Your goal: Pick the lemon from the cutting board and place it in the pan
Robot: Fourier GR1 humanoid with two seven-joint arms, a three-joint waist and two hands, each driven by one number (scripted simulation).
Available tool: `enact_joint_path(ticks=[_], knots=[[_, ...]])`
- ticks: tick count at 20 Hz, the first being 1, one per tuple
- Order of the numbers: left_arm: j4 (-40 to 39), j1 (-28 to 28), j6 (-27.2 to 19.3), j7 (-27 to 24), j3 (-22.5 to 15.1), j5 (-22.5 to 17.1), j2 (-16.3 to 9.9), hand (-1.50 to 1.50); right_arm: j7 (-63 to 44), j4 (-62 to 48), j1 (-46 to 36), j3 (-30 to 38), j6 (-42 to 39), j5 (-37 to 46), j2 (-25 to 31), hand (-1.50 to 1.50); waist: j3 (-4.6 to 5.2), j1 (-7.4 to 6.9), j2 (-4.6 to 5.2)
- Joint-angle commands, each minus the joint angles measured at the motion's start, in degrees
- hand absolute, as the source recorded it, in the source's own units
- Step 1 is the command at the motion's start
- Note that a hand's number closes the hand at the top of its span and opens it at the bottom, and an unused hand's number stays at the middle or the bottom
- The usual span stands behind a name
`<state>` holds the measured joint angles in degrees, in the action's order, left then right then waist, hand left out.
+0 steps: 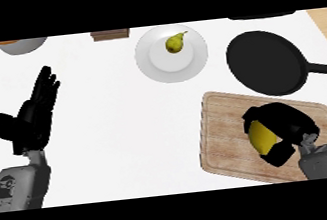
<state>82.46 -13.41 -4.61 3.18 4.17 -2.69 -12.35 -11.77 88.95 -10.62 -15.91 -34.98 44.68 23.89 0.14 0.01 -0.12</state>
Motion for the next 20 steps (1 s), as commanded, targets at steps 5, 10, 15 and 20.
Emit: enact_joint_path(ticks=[5, 10, 15, 20], knots=[[3.09, -0.71, -0.67, 3.17, -0.39, 2.13, 1.23, 0.0, 5.81, 1.17, 3.33, 0.55, 2.66, 4.63, -1.19, 1.5, -0.14, 0.09, 0.09], [1.25, -0.66, 0.05, 1.91, 0.59, 2.02, 0.8, 0.0, -3.81, 5.36, -0.03, 0.37, 2.84, 6.11, -8.53, 1.5, -0.12, 0.03, 0.1], [2.12, -1.87, -2.09, 3.66, -1.04, 3.51, 2.25, 0.0, -22.76, 6.94, 0.25, -18.12, 14.59, 16.26, -23.42, 1.5, -0.13, -0.57, -0.05], [3.32, 1.16, 0.65, 1.81, 0.79, 0.95, 0.92, 0.0, -21.89, 11.11, -3.74, -16.81, 24.3, 24.29, -23.06, 1.5, -0.14, -0.28, -0.07]])
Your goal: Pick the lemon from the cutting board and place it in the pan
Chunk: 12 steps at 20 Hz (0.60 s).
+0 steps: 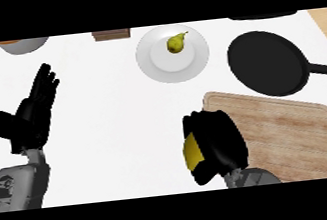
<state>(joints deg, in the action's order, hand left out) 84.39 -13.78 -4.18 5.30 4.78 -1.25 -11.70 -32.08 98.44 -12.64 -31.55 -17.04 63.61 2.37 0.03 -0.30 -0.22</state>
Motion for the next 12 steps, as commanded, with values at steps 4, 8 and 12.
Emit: enact_joint_path(ticks=[4, 8, 12], knots=[[0.42, 0.82, 1.33, -1.16, 1.14, -0.83, -0.75, 0.0, -9.92, 7.75, -4.25, -4.54, 8.55, 3.75, -2.31, 1.5, -0.02, 0.16, 0.11], [-0.58, 2.23, 0.08, -2.09, 0.41, 0.23, 1.01, 0.0, -7.1, 8.69, -6.18, 5.23, 10.19, 3.51, -1.29, 1.5, -0.04, 0.32, 0.24], [-0.72, 0.8, -0.64, 0.02, -0.08, 0.65, 1.56, 0.0, -4.26, 6.39, -10.96, 15.19, 14.61, -4.76, -2.35, 1.5, -0.07, -0.07, 0.46]])
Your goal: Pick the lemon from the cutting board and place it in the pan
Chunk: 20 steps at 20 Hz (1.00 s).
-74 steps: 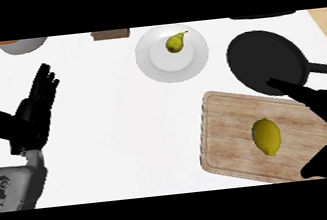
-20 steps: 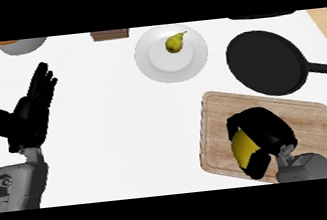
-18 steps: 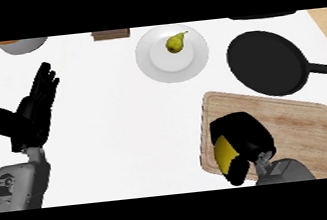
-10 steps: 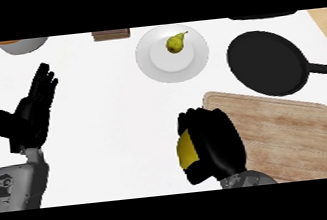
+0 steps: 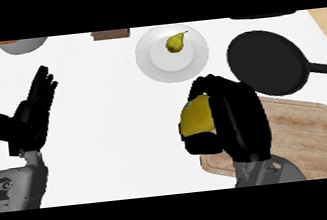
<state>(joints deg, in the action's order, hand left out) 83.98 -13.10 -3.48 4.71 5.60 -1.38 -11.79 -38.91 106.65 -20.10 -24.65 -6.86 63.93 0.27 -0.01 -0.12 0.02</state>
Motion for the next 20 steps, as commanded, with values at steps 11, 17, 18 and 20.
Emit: enact_joint_path(ticks=[11, 17, 18, 20], knots=[[-0.8, 1.14, 0.81, -3.16, 0.88, 0.07, 0.16, 0.0, 19.79, -22.75, -11.82, 33.0, 7.34, -18.28, 14.4, 1.5, 0.0, -0.49, 0.34], [1.46, -0.33, -2.0, 0.78, -2.94, 2.73, 3.32, 0.0, 34.16, -44.39, -13.52, 36.27, 20.04, -13.46, 20.11, 1.5, -0.08, -1.32, 0.68], [1.96, -1.84, 0.56, 2.72, -1.18, 0.35, 0.96, 0.0, 33.32, -50.07, -18.41, 36.55, 21.97, -11.95, 19.9, 1.5, -0.07, -1.92, 0.72], [0.6, -1.81, -0.75, 0.37, -2.34, 1.87, 2.64, 0.0, 39.09, -57.42, -19.13, 39.88, 24.58, -14.13, 22.74, 1.5, -0.11, -1.98, 0.97]])
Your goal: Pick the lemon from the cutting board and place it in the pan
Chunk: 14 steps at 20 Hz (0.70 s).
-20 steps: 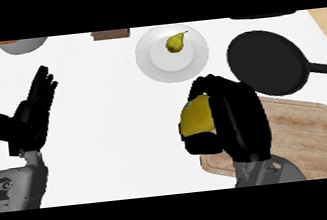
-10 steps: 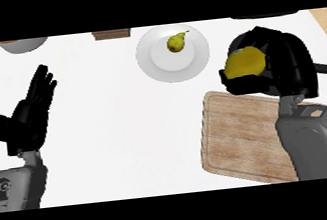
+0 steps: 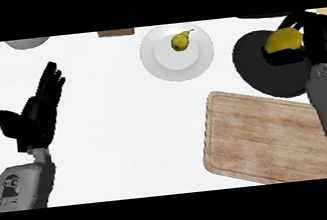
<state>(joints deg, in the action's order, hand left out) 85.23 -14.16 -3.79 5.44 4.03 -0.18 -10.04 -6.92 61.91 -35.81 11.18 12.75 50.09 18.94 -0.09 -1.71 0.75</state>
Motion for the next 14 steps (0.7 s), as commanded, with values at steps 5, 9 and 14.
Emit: enact_joint_path(ticks=[5, 9, 14], knots=[[-0.04, -1.3, -1.46, 0.36, -1.43, 1.28, 1.9, 0.0, 13.72, -29.2, -8.77, 6.84, 12.43, -0.32, 4.42, 1.5, -0.14, -1.89, 0.7], [-1.58, -1.24, 1.31, -1.51, 0.45, -0.48, -0.33, 0.0, 20.61, -36.41, -10.84, 10.26, 12.6, -3.29, 7.87, 1.5, -0.2, -2.61, 1.13], [-1.5, -2.37, 1.36, -0.27, -0.91, -0.25, 0.68, 0.0, 18.01, -43.3, -14.1, 13.82, -0.99, -9.37, 5.99, -1.5, -0.27, -3.31, 1.39]])
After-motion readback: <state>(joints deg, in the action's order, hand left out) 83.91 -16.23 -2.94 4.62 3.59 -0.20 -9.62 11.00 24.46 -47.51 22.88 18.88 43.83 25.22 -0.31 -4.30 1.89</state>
